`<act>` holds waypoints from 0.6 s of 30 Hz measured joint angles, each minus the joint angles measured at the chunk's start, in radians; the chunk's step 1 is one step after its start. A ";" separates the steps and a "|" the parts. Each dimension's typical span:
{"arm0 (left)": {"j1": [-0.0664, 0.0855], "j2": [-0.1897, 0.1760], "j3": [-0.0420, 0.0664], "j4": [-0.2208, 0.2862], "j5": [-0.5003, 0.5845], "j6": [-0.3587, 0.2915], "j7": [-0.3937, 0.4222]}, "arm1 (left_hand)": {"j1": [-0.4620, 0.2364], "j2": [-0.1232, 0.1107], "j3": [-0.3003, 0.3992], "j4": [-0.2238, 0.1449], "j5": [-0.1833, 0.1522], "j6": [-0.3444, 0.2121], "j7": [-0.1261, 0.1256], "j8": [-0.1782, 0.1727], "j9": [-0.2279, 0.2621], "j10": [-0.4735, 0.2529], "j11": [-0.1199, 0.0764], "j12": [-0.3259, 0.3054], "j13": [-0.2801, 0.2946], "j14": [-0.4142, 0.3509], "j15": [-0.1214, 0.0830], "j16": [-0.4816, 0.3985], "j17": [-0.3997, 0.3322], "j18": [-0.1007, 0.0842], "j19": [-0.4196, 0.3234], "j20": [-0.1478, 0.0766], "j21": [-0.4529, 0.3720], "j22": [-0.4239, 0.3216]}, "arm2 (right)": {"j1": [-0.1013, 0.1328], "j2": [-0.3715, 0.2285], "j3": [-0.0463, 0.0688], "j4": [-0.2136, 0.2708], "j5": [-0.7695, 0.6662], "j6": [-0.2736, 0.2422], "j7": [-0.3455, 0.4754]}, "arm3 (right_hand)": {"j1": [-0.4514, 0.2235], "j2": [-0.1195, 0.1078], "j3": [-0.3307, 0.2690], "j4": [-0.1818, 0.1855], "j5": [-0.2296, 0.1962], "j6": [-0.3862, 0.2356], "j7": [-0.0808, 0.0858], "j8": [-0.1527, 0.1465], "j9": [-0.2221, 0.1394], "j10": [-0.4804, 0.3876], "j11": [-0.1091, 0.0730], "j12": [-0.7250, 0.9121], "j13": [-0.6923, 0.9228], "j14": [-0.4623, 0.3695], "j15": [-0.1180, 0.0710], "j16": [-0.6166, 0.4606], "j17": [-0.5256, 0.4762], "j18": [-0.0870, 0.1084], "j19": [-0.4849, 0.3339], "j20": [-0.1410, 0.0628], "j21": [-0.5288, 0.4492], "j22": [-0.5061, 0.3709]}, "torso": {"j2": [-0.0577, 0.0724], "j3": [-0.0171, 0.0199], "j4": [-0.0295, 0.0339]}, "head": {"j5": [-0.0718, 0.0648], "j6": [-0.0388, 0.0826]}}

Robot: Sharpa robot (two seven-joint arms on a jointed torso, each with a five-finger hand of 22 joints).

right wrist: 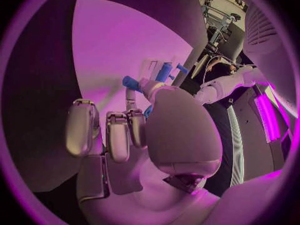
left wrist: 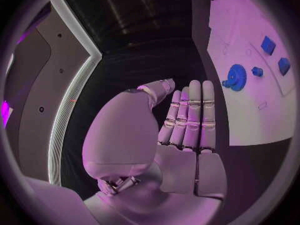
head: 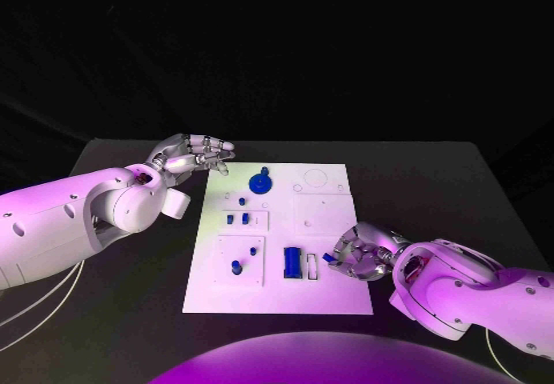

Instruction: Assemble the parts on the task board

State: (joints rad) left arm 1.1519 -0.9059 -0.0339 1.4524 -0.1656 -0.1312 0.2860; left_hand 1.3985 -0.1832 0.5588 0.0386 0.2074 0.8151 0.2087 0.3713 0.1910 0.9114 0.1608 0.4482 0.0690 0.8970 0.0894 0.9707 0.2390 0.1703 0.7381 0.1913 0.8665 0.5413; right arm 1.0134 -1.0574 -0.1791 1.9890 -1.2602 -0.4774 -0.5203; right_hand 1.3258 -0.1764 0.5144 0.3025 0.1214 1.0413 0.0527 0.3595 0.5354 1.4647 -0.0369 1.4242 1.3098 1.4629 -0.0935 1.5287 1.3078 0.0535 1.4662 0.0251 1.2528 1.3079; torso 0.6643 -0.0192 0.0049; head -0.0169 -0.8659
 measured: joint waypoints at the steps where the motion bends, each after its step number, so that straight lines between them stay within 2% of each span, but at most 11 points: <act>1: 0.000 0.000 0.000 0.000 0.000 0.000 0.000 | 0.000 0.000 0.000 0.000 0.000 0.000 0.000 0.000 0.000 0.000 0.000 0.000 0.000 0.000 0.000 0.000 0.000 0.000 0.000 0.000 0.000 0.000 | 0.000 0.004 0.000 0.000 0.004 0.000 0.000 | -0.012 -0.001 0.023 -0.015 0.000 0.000 0.000 0.000 0.000 0.000 0.000 0.000 0.000 0.000 0.000 0.000 0.000 0.000 0.000 0.000 0.000 0.000 | 0.000 0.0000 -0.0001 | 0.000 0.000; 5: 0.000 0.000 0.000 0.000 0.000 0.000 0.000 | 0.000 0.000 0.000 0.000 0.000 0.000 0.000 0.000 0.000 0.000 0.000 0.000 0.000 0.000 0.000 0.000 0.000 0.000 0.000 0.000 0.000 0.000 | 0.000 0.029 0.000 -0.005 0.025 -0.001 0.002 | -0.082 -0.003 0.076 -0.033 0.000 0.000 0.000 0.000 0.000 0.000 0.000 0.000 0.000 0.000 0.000 0.004 0.000 0.000 0.000 0.000 0.000 0.000 | 0.000 0.0000 -0.0001 | -0.001 -0.002; 13: 0.000 0.001 0.000 0.001 0.000 0.001 -0.001 | 0.000 0.000 0.000 0.000 0.000 0.000 0.000 0.000 0.000 0.000 0.000 0.000 0.000 0.000 0.000 0.000 0.000 0.000 0.000 0.000 0.000 0.000 | -0.001 0.066 0.000 -0.019 0.059 0.000 0.006 | -0.126 -0.008 0.081 -0.032 -0.003 0.003 0.003 0.009 0.001 0.000 0.000 0.010 0.000 0.000 0.000 0.004 0.000 0.000 0.000 0.000 0.007 0.000 | 0.001 0.0006 -0.0003 | -0.001 -0.004; 18: 0.000 0.001 0.000 0.001 -0.001 0.001 -0.001 | 0.000 0.000 0.000 0.000 0.000 0.000 0.000 0.000 0.000 0.000 0.000 0.000 0.000 0.000 0.000 0.000 0.000 0.000 0.000 0.000 0.000 0.000 | -0.003 0.086 0.000 -0.028 0.073 0.002 0.007 | -0.149 -0.008 0.085 -0.031 -0.004 0.007 0.007 0.029 0.001 0.000 0.000 0.019 0.000 0.000 0.000 0.004 0.000 0.000 0.000 0.000 0.008 0.000 | 0.000 0.0005 -0.0002 | 0.001 -0.005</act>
State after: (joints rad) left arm 1.1519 -0.9050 -0.0339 1.4537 -0.1663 -0.1301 0.2850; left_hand 1.3985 -0.1832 0.5588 0.0386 0.2074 0.8151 0.2088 0.3713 0.1910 0.9114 0.1608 0.4481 0.0689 0.8970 0.0894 0.9707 0.2390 0.1704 0.7381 0.1913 0.8665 0.5414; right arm 1.0106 -0.9715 -0.1792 1.9606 -1.1873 -0.4758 -0.5128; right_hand 1.1772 -0.1841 0.5993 0.2719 0.1173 1.0486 0.0596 0.3888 0.5366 1.4648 -0.0368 1.4435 1.3099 1.4629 -0.0934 1.5326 1.3076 0.0534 1.4661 0.0251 1.2604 1.3077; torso 0.6647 -0.0187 0.0047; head -0.0161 -0.8707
